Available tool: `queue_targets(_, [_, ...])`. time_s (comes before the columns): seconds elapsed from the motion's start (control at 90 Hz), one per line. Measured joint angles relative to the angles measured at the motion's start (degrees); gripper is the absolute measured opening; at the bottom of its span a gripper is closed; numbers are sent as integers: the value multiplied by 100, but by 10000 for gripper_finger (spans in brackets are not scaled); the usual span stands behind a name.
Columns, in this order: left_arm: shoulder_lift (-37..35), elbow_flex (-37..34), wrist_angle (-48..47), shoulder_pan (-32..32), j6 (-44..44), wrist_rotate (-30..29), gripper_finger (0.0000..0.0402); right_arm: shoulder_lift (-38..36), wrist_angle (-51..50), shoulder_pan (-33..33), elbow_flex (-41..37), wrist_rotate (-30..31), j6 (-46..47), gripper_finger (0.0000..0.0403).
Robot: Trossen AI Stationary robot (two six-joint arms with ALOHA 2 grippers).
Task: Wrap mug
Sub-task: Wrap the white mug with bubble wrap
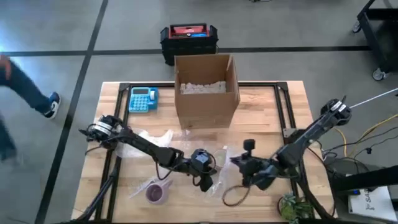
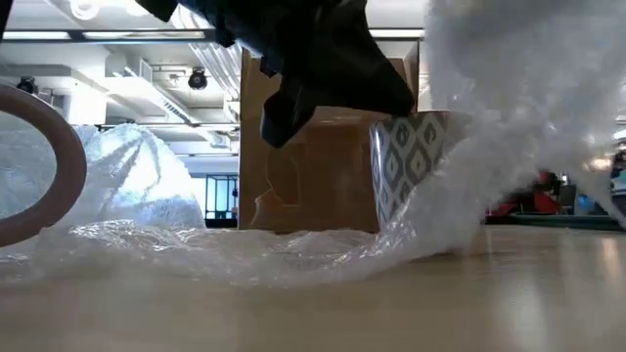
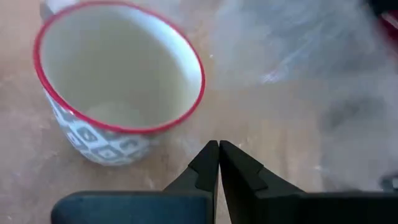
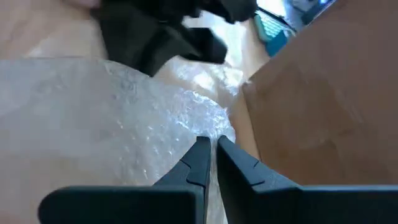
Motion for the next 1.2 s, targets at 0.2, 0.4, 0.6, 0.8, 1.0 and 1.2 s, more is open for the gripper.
queue_targets(0.2, [-438,149,-52,-68,222,-142,0,424,80,-724,-7,-514,-122,8])
queue_targets(0.4, [-668,254,-2,-54,1081,-1194,0,739,164,-980,-7,-1159,-158,8])
queue_targets(0.6, [-321,195,275,81,975,-1094,0,802,317,-978,-7,-1168,-186,8])
queue_targets(0.8, [76,179,285,173,747,-787,0,707,314,-978,125,-1187,-392,9])
queue_targets(1.0, [175,173,149,208,652,-879,0,615,74,-974,636,-1217,-242,9])
queue_targets(1.2, [192,149,99,201,608,-1021,0,572,-1359,-978,1519,-1441,455,33])
